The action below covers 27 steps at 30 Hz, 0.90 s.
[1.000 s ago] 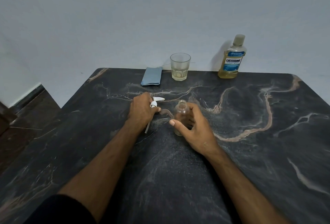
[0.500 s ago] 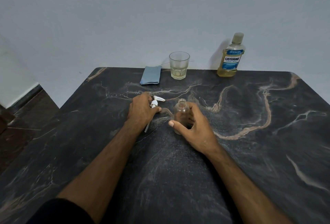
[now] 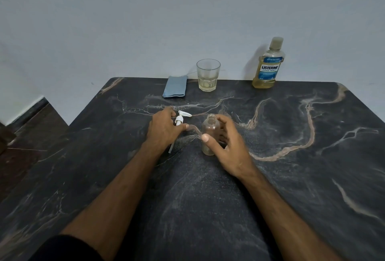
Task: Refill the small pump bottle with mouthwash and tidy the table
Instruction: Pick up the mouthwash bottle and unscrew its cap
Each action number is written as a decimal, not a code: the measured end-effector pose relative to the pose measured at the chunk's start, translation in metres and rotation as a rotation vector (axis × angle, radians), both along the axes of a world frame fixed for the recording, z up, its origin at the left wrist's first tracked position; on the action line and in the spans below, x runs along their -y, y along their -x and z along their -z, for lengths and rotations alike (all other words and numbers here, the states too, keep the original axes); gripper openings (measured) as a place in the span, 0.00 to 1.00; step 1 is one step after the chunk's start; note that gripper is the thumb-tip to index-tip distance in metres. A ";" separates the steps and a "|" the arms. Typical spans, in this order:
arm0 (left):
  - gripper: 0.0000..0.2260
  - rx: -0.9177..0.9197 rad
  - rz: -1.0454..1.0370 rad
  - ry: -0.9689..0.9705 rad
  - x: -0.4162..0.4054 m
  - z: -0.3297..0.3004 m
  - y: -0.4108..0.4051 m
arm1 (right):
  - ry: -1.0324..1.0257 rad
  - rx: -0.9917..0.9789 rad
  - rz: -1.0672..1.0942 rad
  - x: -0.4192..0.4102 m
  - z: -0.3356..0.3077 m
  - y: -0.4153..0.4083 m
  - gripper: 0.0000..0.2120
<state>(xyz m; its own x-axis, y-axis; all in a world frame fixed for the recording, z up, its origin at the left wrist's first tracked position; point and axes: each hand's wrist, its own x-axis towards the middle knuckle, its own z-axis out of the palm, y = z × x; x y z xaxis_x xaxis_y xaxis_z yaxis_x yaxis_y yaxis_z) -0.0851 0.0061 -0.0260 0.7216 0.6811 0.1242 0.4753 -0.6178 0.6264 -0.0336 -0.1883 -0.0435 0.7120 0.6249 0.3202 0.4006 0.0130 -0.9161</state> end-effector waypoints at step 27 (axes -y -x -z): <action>0.11 0.203 0.404 -0.073 0.035 -0.047 -0.097 | 0.024 -0.005 0.547 0.031 -0.029 -0.124 0.17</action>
<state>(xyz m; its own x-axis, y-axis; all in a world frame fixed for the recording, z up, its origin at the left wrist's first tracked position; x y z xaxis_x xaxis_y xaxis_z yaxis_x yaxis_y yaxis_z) 0.0121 -0.0291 0.0205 0.8839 0.3339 0.3275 0.0593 -0.7746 0.6297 0.0907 -0.2188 -0.0147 0.9366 0.1700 0.3064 0.3389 -0.2166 -0.9156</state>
